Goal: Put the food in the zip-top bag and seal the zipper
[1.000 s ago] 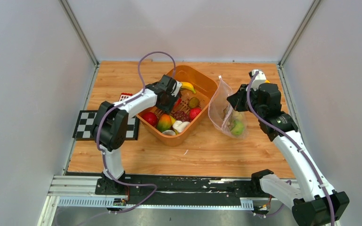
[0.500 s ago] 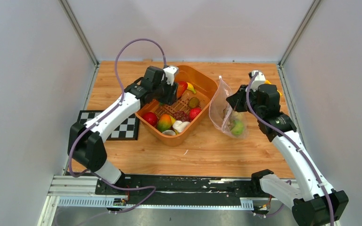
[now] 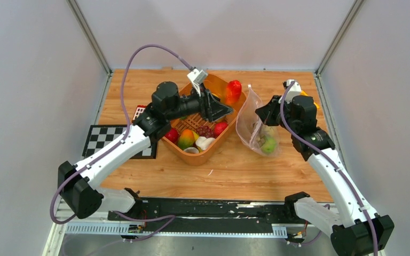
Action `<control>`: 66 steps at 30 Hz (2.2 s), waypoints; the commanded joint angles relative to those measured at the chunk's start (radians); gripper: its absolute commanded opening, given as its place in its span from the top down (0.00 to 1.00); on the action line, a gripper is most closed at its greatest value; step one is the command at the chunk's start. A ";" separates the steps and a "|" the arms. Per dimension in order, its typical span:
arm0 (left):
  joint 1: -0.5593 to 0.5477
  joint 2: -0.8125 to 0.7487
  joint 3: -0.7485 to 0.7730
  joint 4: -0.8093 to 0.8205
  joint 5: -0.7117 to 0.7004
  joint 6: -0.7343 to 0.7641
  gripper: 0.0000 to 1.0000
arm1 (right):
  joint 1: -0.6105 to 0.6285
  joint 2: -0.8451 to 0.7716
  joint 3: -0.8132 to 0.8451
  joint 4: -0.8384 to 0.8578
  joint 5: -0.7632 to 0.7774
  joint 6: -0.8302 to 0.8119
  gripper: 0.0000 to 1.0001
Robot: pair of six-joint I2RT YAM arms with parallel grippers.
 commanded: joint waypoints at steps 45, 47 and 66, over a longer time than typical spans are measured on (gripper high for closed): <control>-0.197 0.174 0.256 -0.327 -0.370 0.217 0.16 | 0.001 -0.180 -0.029 0.095 0.133 0.104 1.00; -0.197 0.153 0.244 -0.320 -0.388 0.221 0.15 | 0.001 -0.185 -0.033 0.094 0.140 0.104 1.00; -0.096 0.101 0.137 -0.378 -0.616 0.269 0.00 | 0.000 -0.197 -0.049 0.082 0.145 0.081 1.00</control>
